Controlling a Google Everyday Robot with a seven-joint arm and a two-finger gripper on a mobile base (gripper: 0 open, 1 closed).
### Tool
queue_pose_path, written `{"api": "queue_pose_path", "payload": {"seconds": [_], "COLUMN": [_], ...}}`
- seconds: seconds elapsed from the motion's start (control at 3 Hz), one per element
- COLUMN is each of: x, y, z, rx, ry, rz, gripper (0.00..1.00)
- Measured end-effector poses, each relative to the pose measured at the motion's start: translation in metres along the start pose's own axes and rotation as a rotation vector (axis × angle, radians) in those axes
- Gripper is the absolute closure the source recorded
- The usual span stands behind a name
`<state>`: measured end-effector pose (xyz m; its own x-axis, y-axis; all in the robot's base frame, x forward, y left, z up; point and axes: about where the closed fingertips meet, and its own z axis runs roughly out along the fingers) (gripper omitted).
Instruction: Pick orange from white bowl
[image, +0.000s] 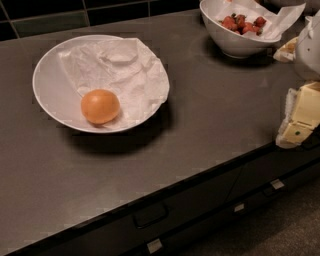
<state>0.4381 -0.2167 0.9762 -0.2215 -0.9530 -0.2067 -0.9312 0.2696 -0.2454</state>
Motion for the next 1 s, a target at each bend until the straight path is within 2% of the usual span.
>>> {"api": "queue_pose_path", "payload": {"seconds": [0.33, 0.67, 1.0], "x": [0.0, -0.023, -0.06], "y": [0.0, -0.013, -0.029], "z": [0.0, 0.003, 0.008], "rx": [0.0, 0.01, 0.001], "ry": [0.0, -0.017, -0.056], "rz": [0.0, -0.05, -0.132], "gripper": [0.0, 0.0, 0.0]}}
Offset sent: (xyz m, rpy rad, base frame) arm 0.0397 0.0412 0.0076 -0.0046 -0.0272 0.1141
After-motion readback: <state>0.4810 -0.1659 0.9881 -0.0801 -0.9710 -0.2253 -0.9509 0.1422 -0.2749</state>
